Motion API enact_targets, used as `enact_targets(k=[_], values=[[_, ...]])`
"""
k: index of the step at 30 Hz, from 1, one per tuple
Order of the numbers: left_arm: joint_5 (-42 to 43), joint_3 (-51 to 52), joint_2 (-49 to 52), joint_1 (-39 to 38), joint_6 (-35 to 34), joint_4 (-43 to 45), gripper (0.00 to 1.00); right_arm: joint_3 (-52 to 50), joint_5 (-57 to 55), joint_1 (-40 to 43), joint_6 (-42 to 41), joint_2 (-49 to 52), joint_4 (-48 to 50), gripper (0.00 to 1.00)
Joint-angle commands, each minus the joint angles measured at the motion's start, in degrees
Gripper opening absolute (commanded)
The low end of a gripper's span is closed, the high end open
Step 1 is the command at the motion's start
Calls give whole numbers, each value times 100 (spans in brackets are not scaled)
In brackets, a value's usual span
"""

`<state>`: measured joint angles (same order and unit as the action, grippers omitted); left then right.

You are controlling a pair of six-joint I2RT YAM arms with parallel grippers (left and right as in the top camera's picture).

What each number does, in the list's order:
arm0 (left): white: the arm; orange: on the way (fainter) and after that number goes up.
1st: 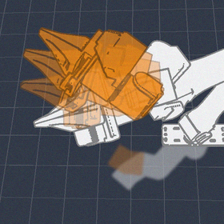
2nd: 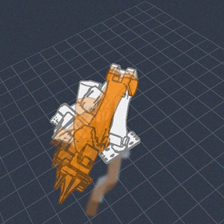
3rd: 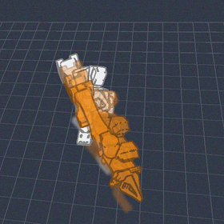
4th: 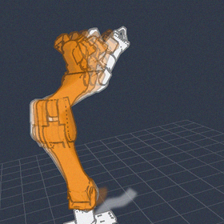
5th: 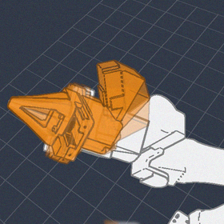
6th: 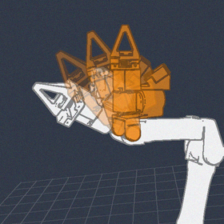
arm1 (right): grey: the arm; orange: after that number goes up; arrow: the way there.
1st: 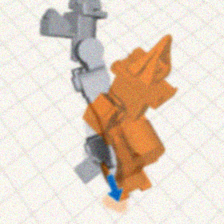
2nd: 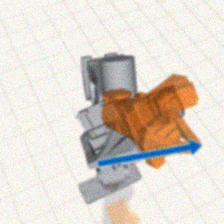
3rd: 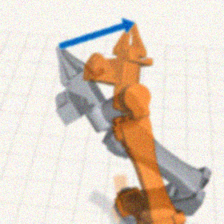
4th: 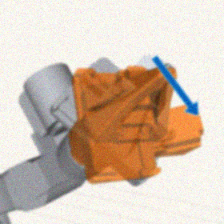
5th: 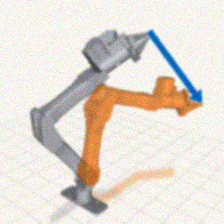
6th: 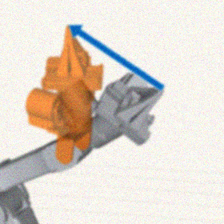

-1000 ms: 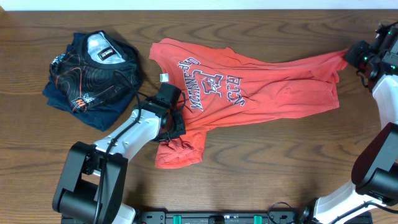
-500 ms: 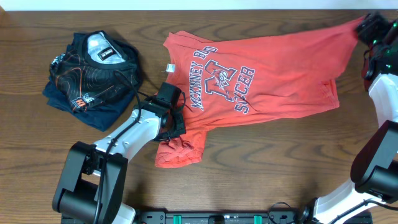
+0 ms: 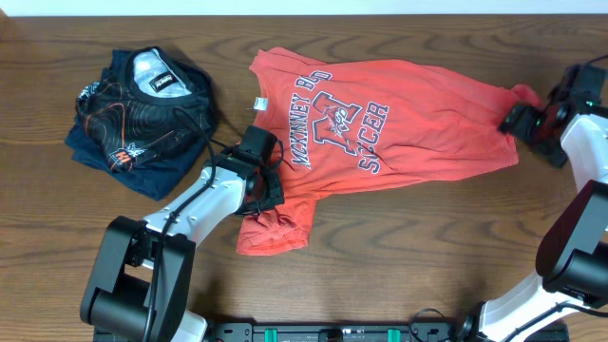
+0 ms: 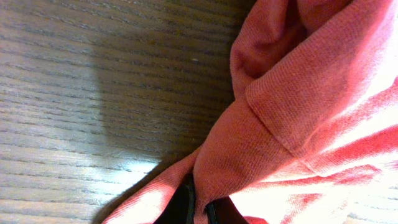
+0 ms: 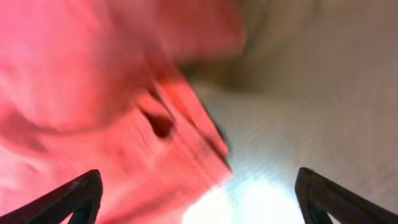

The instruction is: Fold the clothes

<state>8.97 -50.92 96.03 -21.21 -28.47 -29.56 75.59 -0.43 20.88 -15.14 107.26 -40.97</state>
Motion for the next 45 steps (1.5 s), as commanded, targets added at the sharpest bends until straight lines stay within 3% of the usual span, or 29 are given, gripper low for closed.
enact_targets(k=[1,8,16,19,21,22,25,29,35,38,45], values=[[-87,46,35,24,-4,-9,7,-369,-61,-68,258,68,-101,95],[-90,46,35,24,-7,-9,6,-1091,201,-70,573,68,341,89],[-87,46,33,24,-7,-11,7,-1790,645,-72,791,68,1980,87],[-90,46,35,24,-7,-9,6,-1808,831,-72,793,68,2258,81],[-87,46,35,24,-7,-11,6,-1805,994,-70,793,66,2321,64],[-87,46,35,24,-7,-11,6,-1805,1110,-70,796,66,2291,44],[-87,46,35,24,-7,-11,6,-1805,1274,-70,793,66,2022,1],[-87,46,35,24,-7,-11,6,-1707,1322,-59,785,-15,1209,1],[-87,46,35,24,-4,-9,7,-586,2046,-17,579,-625,-1397,1],[-87,46,35,24,-4,-11,7,98,2190,-24,920,-772,-2288,1],[-87,46,35,24,-4,-13,7,374,1307,17,1093,-710,-2577,3]])
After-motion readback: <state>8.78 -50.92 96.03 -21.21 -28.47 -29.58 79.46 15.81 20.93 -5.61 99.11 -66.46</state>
